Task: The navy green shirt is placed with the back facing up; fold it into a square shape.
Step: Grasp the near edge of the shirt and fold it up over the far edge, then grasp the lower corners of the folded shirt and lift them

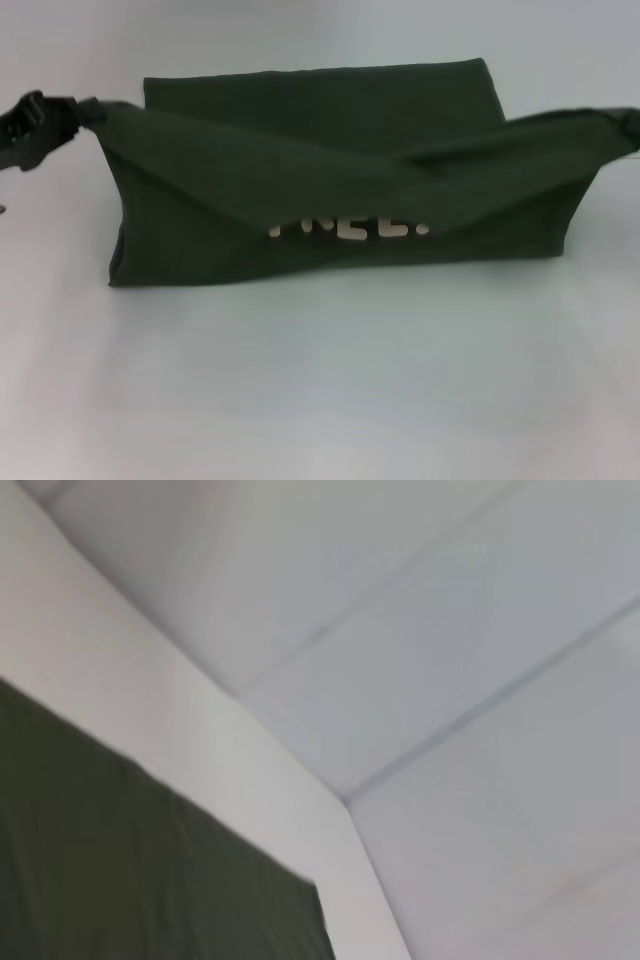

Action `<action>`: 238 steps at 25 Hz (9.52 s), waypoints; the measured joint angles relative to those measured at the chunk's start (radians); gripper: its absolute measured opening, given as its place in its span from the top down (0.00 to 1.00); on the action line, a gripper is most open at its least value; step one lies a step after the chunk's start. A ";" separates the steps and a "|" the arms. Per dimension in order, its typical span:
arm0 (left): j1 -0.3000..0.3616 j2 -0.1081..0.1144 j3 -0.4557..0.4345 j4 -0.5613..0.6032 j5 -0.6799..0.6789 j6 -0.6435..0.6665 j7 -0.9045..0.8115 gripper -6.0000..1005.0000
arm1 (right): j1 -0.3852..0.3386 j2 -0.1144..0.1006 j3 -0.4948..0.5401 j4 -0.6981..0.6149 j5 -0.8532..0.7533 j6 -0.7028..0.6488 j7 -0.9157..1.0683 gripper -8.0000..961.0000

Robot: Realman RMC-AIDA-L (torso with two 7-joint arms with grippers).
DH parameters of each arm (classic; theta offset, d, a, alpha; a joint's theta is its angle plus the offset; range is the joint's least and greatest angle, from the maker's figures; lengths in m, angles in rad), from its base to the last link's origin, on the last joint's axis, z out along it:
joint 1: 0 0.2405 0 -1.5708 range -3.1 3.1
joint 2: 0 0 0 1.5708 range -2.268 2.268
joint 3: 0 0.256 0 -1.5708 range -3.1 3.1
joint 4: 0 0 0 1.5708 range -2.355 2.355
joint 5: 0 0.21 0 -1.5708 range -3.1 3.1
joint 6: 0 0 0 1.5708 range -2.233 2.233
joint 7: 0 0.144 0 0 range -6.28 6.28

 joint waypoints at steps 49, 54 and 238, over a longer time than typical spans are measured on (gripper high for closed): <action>-0.032 -0.110 0.031 -0.176 -0.381 -0.596 0.488 0.61 | 0.199 0.112 -0.074 0.134 0.030 0.696 -0.064 0.34; 0.037 -0.106 0.150 -0.096 -0.348 -0.372 0.453 0.44 | 0.113 0.087 -0.076 0.093 0.099 0.496 -0.057 0.24; 0.012 -0.146 0.415 -0.094 0.121 -0.664 0.153 0.98 | 0.122 -0.036 -0.455 0.039 -0.211 0.360 0.394 0.23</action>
